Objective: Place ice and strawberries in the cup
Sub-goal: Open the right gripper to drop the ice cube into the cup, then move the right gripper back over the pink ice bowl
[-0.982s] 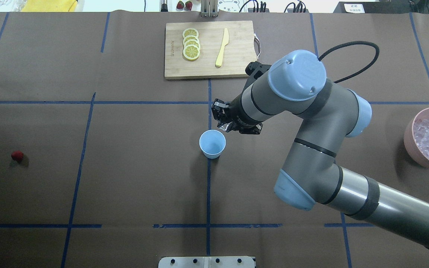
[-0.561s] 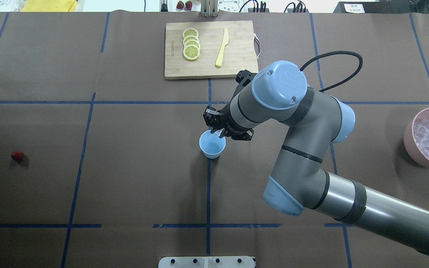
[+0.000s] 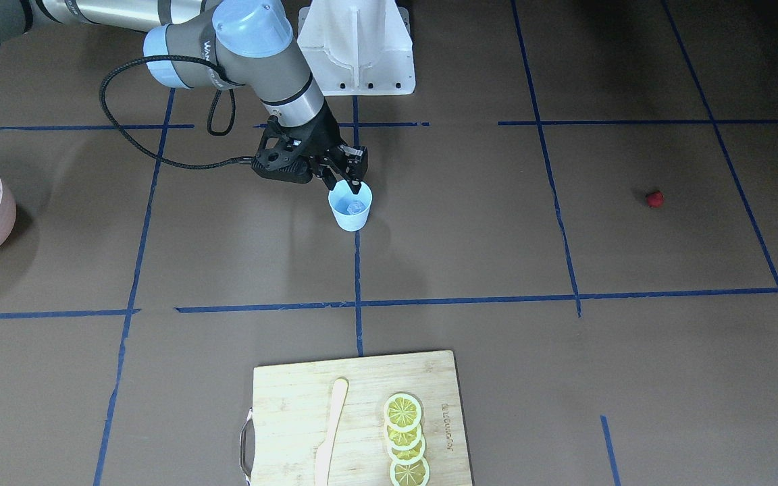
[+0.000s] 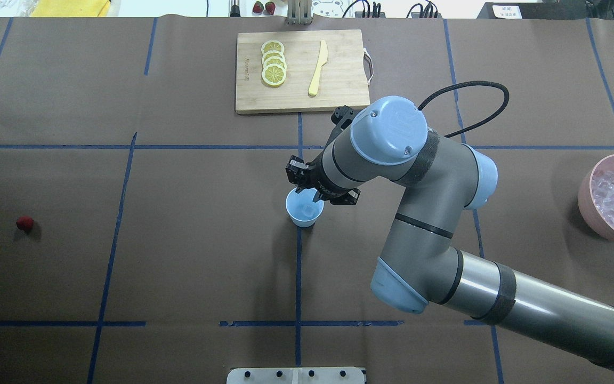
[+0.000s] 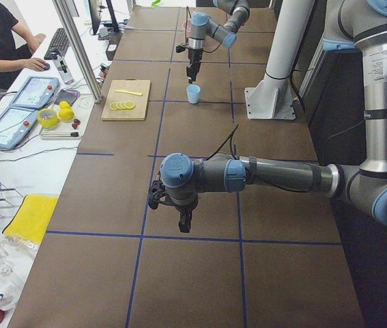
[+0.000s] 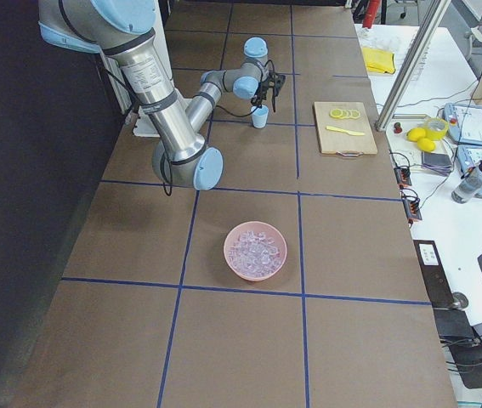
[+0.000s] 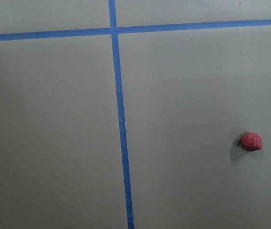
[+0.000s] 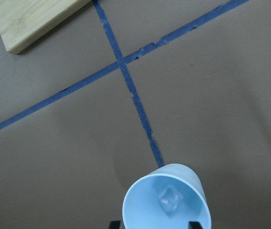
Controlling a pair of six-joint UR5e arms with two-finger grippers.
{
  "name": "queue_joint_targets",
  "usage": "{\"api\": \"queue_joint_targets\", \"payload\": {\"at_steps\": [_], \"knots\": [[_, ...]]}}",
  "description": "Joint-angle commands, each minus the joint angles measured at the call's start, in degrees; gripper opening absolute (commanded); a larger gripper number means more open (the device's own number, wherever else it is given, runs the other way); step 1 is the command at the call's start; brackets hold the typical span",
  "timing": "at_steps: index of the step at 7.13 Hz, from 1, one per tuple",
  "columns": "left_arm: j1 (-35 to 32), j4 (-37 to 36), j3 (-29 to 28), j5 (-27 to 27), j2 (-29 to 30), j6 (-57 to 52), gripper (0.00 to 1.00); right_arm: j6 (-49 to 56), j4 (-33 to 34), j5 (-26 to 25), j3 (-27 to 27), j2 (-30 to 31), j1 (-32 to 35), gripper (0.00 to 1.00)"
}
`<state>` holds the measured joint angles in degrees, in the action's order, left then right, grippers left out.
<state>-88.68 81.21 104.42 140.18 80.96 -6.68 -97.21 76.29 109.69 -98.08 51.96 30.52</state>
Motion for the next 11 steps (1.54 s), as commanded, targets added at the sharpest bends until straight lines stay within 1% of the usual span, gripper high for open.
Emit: {"api": "queue_joint_targets", "payload": {"at_steps": [1,2,3,4,5,6,7,9,11], "knots": [[0.00,0.00,0.43,0.01,0.16,0.17,1.00,0.09,0.17,-0.01,-0.09,-0.45,-0.02,0.69],[0.17,0.09,1.74,0.09,0.43,1.66,1.00,0.18,0.44,0.69,-1.58,-0.37,0.94,0.77],[4.00,2.26,3.40,0.27,0.78,9.85,1.00,0.35,3.31,2.96,-5.42,2.07,3.56,0.98],[9.44,9.25,3.77,-0.34,0.69,16.28,1.00,1.40,6.21,5.94,-10.94,6.88,6.11,0.98],[12.27,12.88,3.77,-0.52,0.69,24.35,1.00,4.63,6.24,8.06,-16.13,12.84,8.48,0.98],[15.61,15.88,3.95,-0.70,1.13,32.09,1.00,8.66,6.24,10.86,-19.49,17.60,11.38,0.98],[16.17,17.39,3.95,-0.70,1.13,33.04,1.00,12.53,6.15,13.16,-20.13,20.95,14.45,0.98],[16.17,17.67,4.82,-0.70,1.05,33.14,1.00,26.20,5.54,12.92,-19.88,29.21,19.11,0.98],[16.17,17.58,6.58,-0.78,0.60,33.31,1.00,39.49,5.36,10.99,-18.48,36.77,23.25,0.98]]}}
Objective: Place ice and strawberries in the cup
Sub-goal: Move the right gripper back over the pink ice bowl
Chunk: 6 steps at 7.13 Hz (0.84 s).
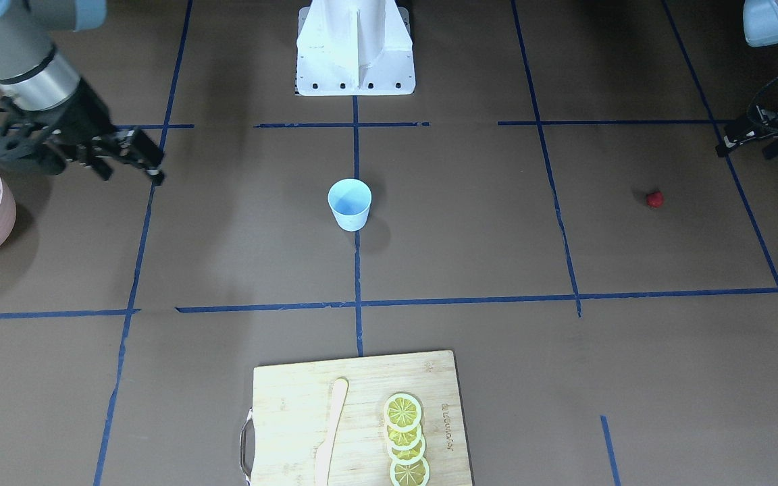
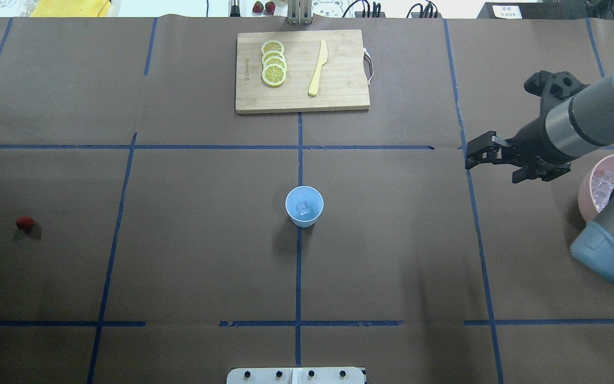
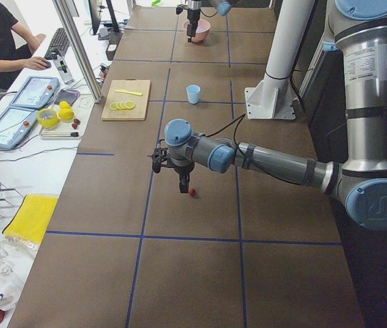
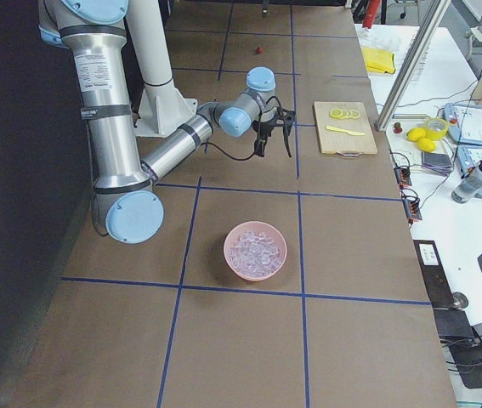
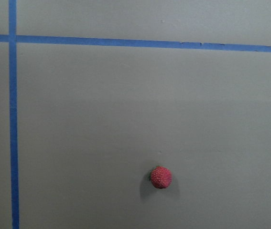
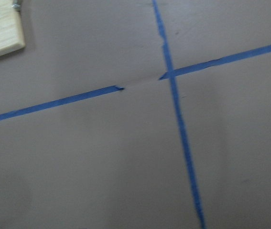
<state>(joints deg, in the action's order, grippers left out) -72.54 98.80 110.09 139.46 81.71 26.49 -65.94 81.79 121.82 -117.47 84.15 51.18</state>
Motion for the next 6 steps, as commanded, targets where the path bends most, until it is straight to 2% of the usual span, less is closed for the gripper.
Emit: {"api": "queue_joint_targets", "payload": {"at_steps": [1,2,4,6], "knots": [[-0.05,-0.02,1.26,-0.07,-0.24,0.14,1.00,13.33,-1.53,-1.32,2.49,6.88,5.30,0.98],[-0.05,-0.02,1.44,-0.07,-0.33,0.14,1.00,17.21,-1.72,-1.23,3.90,8.65,7.59,0.98],[-0.05,-0.02,1.61,-0.50,-0.33,0.14,1.00,28.70,-1.72,-0.97,10.21,9.37,15.04,0.98],[0.03,-0.02,1.79,-0.42,-0.33,0.23,1.00,29.91,-2.77,-0.88,13.39,10.85,15.70,0.98]]}}
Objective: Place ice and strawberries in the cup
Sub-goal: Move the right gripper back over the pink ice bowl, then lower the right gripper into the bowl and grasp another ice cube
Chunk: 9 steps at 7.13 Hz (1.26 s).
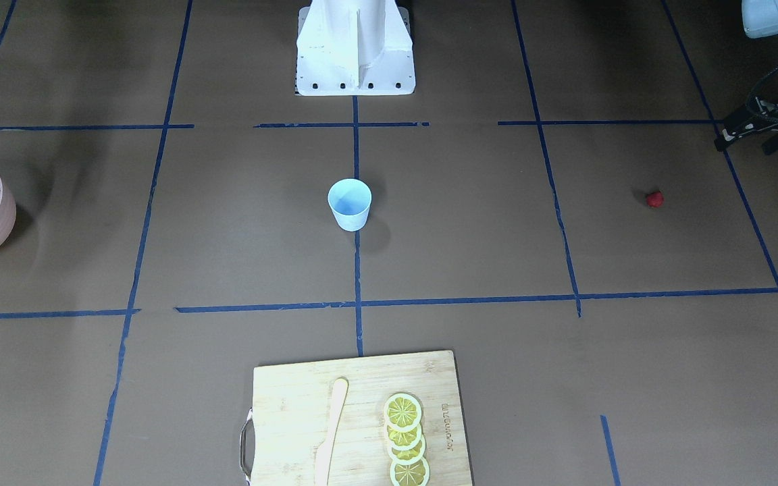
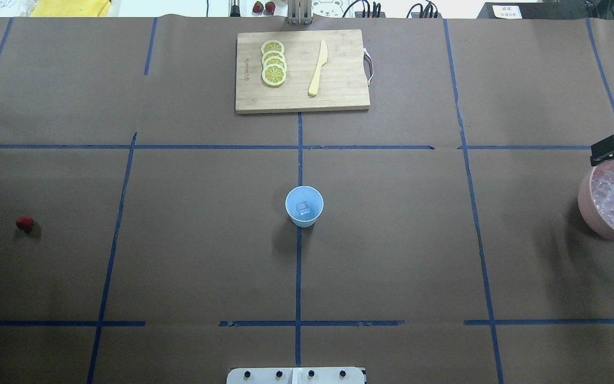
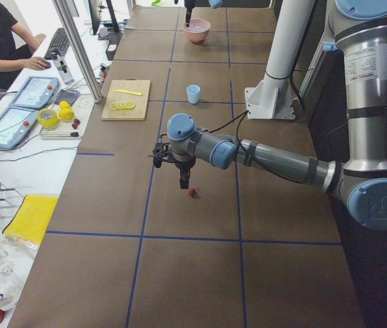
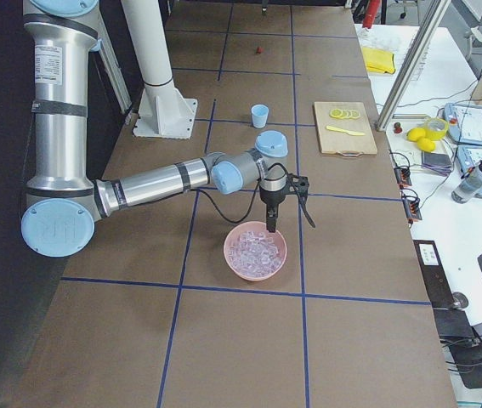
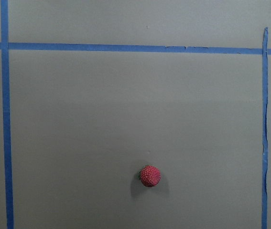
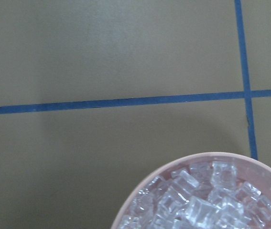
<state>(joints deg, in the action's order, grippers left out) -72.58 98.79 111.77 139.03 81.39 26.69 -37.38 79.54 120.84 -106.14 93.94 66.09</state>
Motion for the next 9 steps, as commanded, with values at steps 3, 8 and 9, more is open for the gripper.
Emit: {"api": "queue_joint_targets", "payload": {"at_steps": [3,8,9], "knots": [[-0.02,-0.09,0.55,-0.08,0.00,0.03,1.00,-5.42,-14.63,4.38,7.34,5.18,0.71,0.96],[0.07,-0.09,0.91,0.01,-0.80,0.03,1.00,-7.01,-15.03,7.21,7.35,6.78,0.71,0.83],[0.07,-0.09,0.91,0.01,-0.88,0.03,1.00,-7.18,-15.03,7.21,7.35,6.79,0.71,0.79]]}}
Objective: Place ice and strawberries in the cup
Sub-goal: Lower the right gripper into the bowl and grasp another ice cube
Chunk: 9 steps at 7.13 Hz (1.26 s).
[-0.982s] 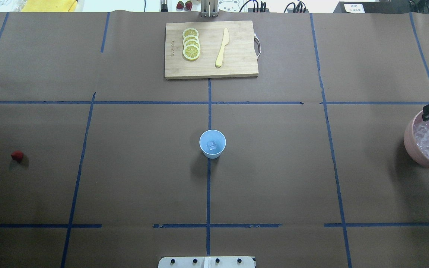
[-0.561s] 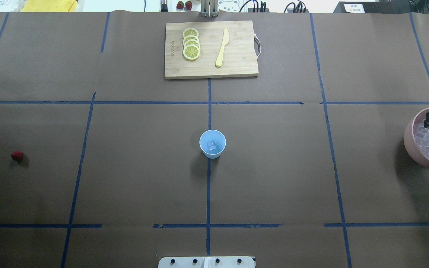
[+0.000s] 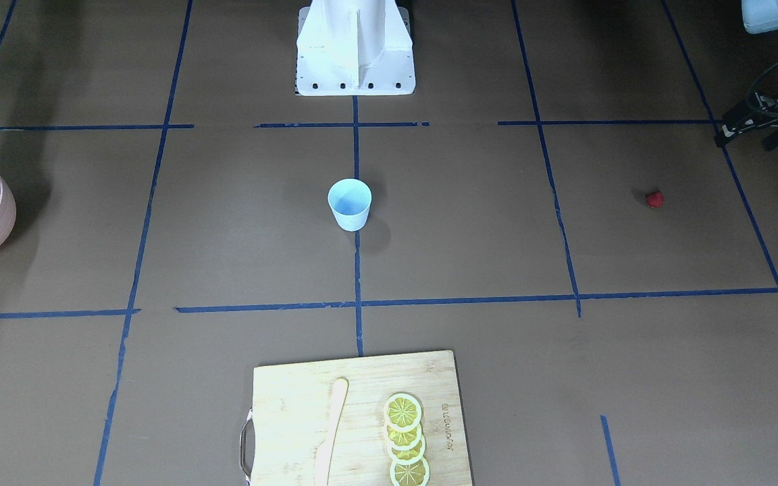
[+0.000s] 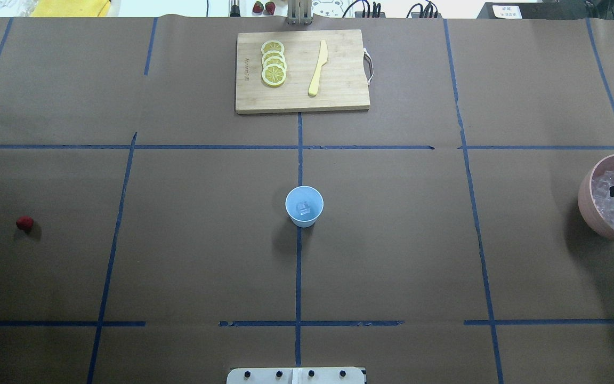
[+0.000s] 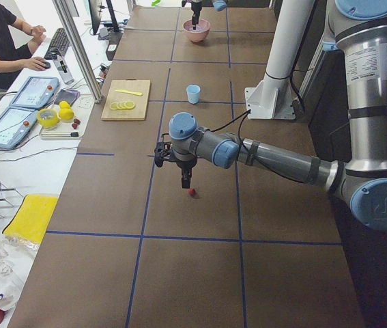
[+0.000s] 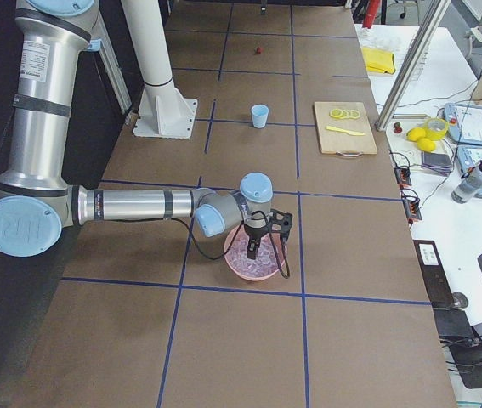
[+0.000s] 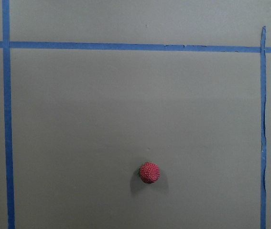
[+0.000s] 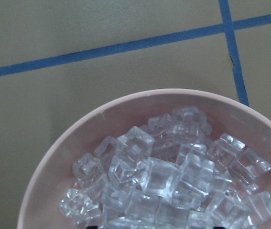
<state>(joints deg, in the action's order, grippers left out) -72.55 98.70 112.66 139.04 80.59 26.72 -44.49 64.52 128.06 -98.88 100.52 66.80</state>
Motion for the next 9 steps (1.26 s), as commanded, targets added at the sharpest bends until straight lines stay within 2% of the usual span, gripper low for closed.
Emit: {"api": "queue_joint_targets", "payload": {"at_steps": [1,2,5,9], "knots": [[-0.05,0.00,0.02,0.00,-0.08,0.00,1.00,-0.16,-0.01,0.00,0.35,0.20,-0.09,0.77],[-0.05,0.00,-0.07,-0.08,-0.08,0.00,1.00,-0.25,-0.01,0.17,0.36,0.11,-0.09,0.76],[-0.05,0.09,0.02,0.00,-0.61,0.00,1.00,-0.25,-0.01,0.17,0.62,0.11,-0.27,0.63],[-0.05,0.09,0.02,0.09,-0.78,-0.09,1.00,-0.25,-0.01,0.26,0.62,0.11,-0.71,0.62]]}}
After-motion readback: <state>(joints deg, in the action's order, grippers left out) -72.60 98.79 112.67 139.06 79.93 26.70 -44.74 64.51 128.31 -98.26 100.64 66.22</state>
